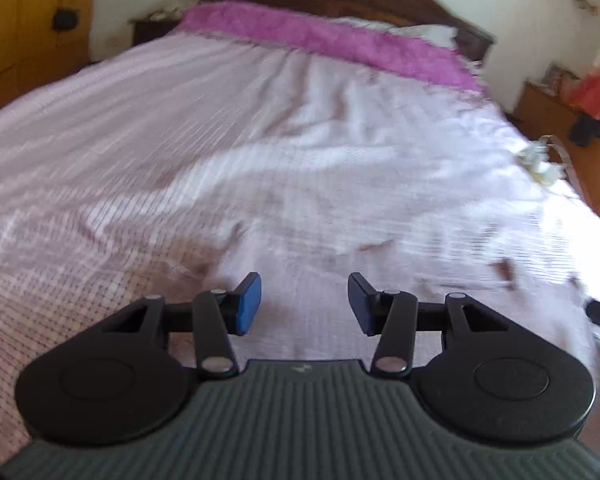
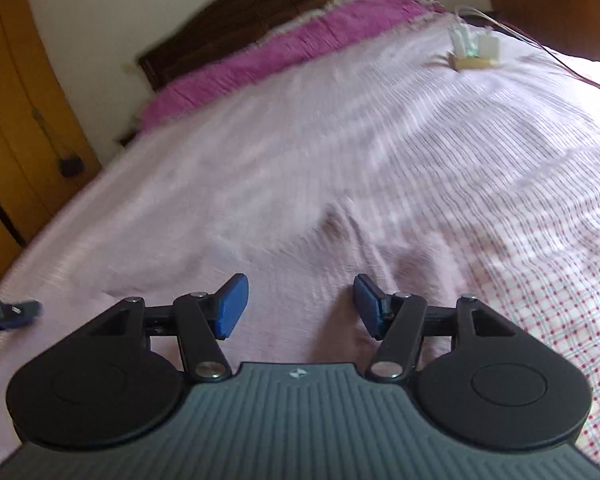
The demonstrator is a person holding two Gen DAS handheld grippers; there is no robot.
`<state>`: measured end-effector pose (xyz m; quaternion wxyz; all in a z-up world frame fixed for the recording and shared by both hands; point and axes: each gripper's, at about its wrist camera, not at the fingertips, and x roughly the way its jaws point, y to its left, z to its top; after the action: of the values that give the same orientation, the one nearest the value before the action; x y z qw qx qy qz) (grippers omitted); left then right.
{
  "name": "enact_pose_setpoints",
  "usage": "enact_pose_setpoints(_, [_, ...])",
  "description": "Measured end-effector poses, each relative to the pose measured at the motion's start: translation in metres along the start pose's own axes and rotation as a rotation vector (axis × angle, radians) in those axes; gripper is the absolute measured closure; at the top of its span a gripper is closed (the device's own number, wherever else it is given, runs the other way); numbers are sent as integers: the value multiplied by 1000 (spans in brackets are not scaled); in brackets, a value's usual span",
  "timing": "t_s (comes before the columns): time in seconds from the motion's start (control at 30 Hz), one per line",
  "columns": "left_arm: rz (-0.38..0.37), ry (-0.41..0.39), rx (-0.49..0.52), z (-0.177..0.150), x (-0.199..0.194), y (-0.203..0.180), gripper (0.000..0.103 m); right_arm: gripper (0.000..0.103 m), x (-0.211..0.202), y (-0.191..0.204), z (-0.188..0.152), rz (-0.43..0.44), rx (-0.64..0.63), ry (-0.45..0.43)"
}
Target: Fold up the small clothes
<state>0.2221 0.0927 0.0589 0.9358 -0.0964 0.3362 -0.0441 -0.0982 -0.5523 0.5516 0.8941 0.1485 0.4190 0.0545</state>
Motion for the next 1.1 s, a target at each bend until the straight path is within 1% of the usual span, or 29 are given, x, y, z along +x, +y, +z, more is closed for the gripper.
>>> enact_pose_setpoints(0.07, [38, 26, -6, -3, 14, 8, 54, 37, 6, -5, -7, 10, -23, -15])
enact_pose_setpoints(0.17, [19, 21, -11, -8, 21, 17, 54, 36, 9, -4, -10, 8, -34, -22])
enact_pose_setpoints(0.43, [36, 25, -3, -7, 15, 12, 53, 36, 9, -6, -8, 13, -5, -24])
enact_pose_setpoints(0.57, [44, 36, -11, -6, -2, 8, 53, 35, -9, -1, -5, 2, 18, -30])
enact_pose_setpoints(0.67, [61, 45, -10, -8, -17, 7, 53, 33, -28, -1, -8, 19, 57, -48])
enact_pose_setpoints(0.7, [67, 49, -10, -9, -22, 6, 53, 31, -34, -2, -9, 27, 70, -54])
enact_pose_setpoints(0.73, [74, 53, -9, -10, -25, 5, 53, 23, -41, -4, -11, 30, 81, -58])
enact_pose_setpoints(0.8, [87, 59, -6, -13, -35, 4, 52, 16, -54, -6, -15, 28, 93, -74])
enact_pose_setpoints(0.83, [91, 61, -3, -15, -40, 4, 50, 14, -62, -7, -17, 26, 93, -85])
enact_pose_setpoints(0.93, [107, 54, 8, -21, -53, 0, 41, 13, -82, -12, -24, 8, 88, -108])
enact_pose_setpoints(1.07, [140, 50, 21, -29, -67, -5, 40, 12, -102, -21, -33, -9, 93, -101])
enact_pose_setpoints(1.1, [142, 56, 20, -30, -69, -5, 37, 12, -106, -24, -35, -11, 98, -99])
